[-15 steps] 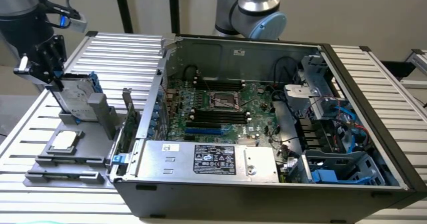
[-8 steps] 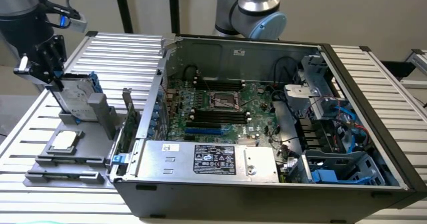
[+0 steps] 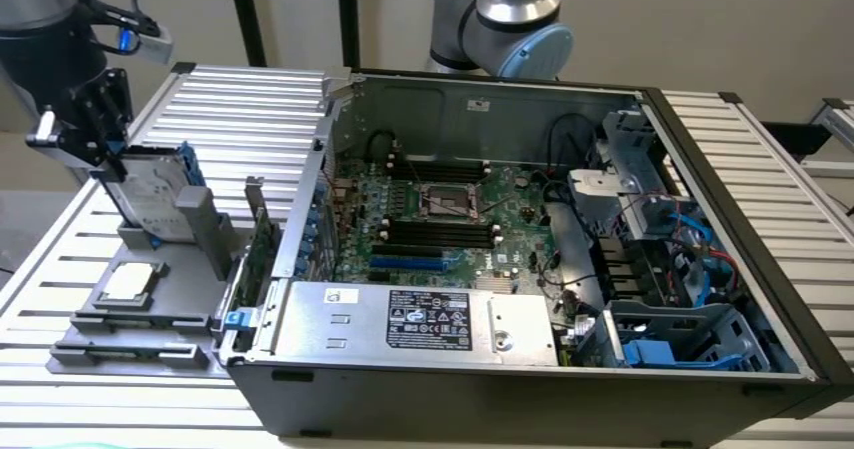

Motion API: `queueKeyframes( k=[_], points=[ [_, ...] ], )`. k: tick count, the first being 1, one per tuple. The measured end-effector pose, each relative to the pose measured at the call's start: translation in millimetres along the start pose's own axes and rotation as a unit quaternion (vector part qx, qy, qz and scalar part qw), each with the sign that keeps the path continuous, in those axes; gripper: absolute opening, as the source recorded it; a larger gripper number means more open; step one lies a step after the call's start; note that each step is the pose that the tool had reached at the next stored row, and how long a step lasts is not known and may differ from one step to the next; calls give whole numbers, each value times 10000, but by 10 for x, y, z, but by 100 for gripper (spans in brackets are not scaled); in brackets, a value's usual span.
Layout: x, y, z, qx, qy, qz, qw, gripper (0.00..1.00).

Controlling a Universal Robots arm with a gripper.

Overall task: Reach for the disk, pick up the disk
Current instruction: 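Pick up the disk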

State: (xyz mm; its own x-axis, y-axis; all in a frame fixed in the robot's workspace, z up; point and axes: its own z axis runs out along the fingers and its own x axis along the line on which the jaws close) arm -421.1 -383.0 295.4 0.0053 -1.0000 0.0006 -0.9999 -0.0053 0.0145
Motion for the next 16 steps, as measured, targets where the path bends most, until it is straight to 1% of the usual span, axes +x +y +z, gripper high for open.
queueKeyframes(
  k=[3,6,8,16],
  points=[
    [0,-4,-35,0,0,0,10000,33],
    [0,-11,-111,0,0,0,10000,33],
    [0,-19,-187,0,0,0,10000,33],
    [1,-83,-552,0,0,0,10000,33]
  ],
)
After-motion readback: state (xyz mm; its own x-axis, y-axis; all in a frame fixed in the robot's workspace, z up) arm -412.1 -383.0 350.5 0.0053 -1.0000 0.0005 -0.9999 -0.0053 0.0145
